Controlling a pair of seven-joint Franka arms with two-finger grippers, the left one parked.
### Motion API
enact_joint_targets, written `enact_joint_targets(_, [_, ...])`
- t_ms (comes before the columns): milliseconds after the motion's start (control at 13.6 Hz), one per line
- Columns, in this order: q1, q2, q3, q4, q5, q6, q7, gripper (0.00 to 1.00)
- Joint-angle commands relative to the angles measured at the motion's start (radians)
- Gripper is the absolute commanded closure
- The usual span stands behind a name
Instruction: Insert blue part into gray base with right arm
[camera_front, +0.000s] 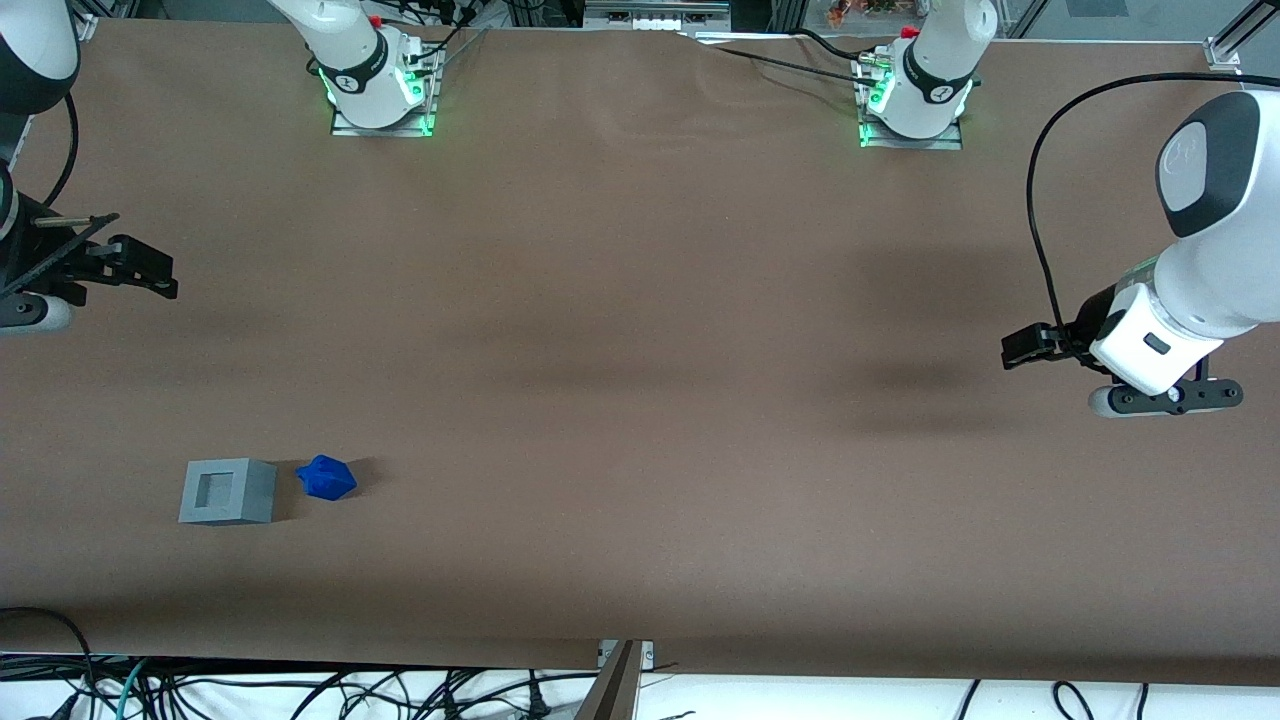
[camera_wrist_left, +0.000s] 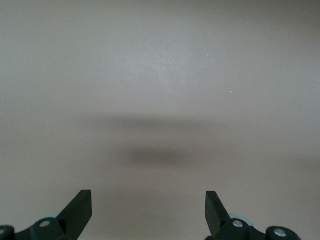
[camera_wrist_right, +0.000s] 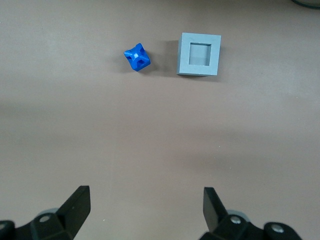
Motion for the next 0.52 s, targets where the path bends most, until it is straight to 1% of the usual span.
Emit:
enact_joint_targets(0, [-0.004, -0.013, 0.003, -0.009, 0.010, 0.010, 0.011, 0.00])
enact_joint_targets(442, [-0.003, 0.003, 0.003, 0.018, 0.010, 0.010, 0.011, 0.00])
